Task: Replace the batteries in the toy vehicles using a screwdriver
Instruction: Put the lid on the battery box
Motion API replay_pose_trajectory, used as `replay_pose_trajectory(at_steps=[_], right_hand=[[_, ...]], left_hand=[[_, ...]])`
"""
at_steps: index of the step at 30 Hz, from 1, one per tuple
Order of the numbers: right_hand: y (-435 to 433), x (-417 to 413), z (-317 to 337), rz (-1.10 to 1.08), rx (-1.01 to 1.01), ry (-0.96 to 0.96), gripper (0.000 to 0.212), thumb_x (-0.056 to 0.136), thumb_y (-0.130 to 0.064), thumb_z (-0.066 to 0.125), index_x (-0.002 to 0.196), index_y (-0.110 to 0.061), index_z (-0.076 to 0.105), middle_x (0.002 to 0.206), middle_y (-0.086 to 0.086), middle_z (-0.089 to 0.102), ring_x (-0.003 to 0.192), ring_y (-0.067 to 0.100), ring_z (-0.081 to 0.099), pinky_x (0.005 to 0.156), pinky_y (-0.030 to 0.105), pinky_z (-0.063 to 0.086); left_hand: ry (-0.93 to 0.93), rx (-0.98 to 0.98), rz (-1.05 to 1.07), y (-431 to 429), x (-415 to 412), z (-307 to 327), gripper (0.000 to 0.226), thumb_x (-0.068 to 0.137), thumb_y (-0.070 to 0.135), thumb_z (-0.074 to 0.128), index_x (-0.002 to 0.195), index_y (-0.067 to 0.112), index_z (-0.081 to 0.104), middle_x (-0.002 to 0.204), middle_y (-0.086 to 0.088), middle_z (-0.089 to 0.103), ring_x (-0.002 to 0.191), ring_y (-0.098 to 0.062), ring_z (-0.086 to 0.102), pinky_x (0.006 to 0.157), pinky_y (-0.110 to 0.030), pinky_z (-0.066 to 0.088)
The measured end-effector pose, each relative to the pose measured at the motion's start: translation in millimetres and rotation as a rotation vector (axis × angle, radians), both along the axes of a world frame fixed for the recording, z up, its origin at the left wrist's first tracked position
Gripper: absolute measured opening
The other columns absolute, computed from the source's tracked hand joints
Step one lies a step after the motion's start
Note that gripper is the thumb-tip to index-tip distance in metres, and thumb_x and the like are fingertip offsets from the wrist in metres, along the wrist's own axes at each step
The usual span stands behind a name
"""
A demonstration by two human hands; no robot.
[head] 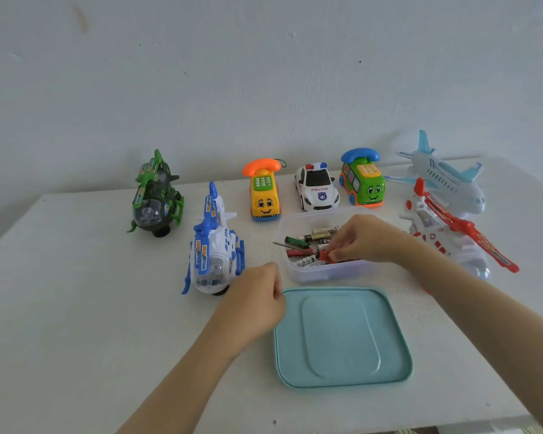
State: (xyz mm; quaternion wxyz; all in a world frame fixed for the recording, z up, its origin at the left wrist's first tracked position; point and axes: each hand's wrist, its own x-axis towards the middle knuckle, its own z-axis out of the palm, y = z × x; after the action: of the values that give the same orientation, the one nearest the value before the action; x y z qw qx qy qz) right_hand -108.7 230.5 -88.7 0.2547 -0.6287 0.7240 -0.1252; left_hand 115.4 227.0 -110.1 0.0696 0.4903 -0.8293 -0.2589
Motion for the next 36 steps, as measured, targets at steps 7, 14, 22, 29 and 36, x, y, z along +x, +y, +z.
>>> replay_pose_trajectory(at_steps=[7, 14, 22, 29, 36], right_hand=[[-3, -12, 10, 0.068, 0.050, 0.239, 0.016, 0.082, -0.019, 0.070, 0.096, -0.022, 0.076, 0.091, -0.005, 0.073, 0.079, 0.010, 0.060, 0.074, 0.021, 0.041], [9, -17, 39, -0.266, -0.198, 0.099, 0.058, 0.097, -0.053, 0.035, 0.086, -0.008, 0.070, 0.073, 0.006, 0.066, 0.063, 0.014, 0.055, 0.072, 0.032, 0.047], [30, -21, 91, -0.285, 0.239, -0.448, 0.059, 0.098, -0.055, 0.032, 0.081, -0.006, 0.060, 0.055, 0.014, 0.062, 0.030, 0.014, 0.042, 0.031, 0.015, 0.033], [23, -36, 74, -0.548, -0.230, -0.415, 0.024, 0.099, -0.018, 0.047, 0.094, -0.001, 0.063, 0.070, 0.011, 0.059, 0.058, 0.018, 0.051, 0.067, 0.031, 0.049], [23, -24, 12, -0.593, -0.350, -0.064, 0.034, 0.093, 0.001, 0.035, 0.117, 0.001, 0.059, 0.100, 0.020, 0.060, 0.090, 0.032, 0.052, 0.066, 0.030, 0.029]], left_hand=[[0.412, 0.241, 0.057, 6, 5, 43, 0.029, 0.092, 0.002, 0.060, 0.080, 0.028, 0.066, 0.079, 0.003, 0.071, 0.068, -0.007, 0.066, 0.063, -0.022, 0.056], [0.768, -0.049, 0.111, 4, 11, 86, 0.031, 0.087, 0.000, 0.065, 0.082, 0.030, 0.071, 0.082, 0.007, 0.075, 0.079, -0.014, 0.070, 0.074, -0.024, 0.056], [0.802, -0.831, 0.009, -2, -8, 106, 0.022, 0.091, -0.001, 0.057, 0.100, 0.013, 0.071, 0.091, 0.013, 0.065, 0.083, 0.008, 0.058, 0.076, -0.009, 0.044], [0.663, -0.934, -0.209, -23, -24, 66, 0.021, 0.090, -0.010, 0.057, 0.107, -0.005, 0.069, 0.105, -0.017, 0.067, 0.101, -0.019, 0.061, 0.094, -0.015, 0.043], [0.442, -0.821, -0.283, -25, -27, -36, 0.024, 0.087, -0.006, 0.057, 0.109, -0.004, 0.068, 0.109, -0.015, 0.067, 0.109, -0.022, 0.060, 0.104, -0.026, 0.043]])
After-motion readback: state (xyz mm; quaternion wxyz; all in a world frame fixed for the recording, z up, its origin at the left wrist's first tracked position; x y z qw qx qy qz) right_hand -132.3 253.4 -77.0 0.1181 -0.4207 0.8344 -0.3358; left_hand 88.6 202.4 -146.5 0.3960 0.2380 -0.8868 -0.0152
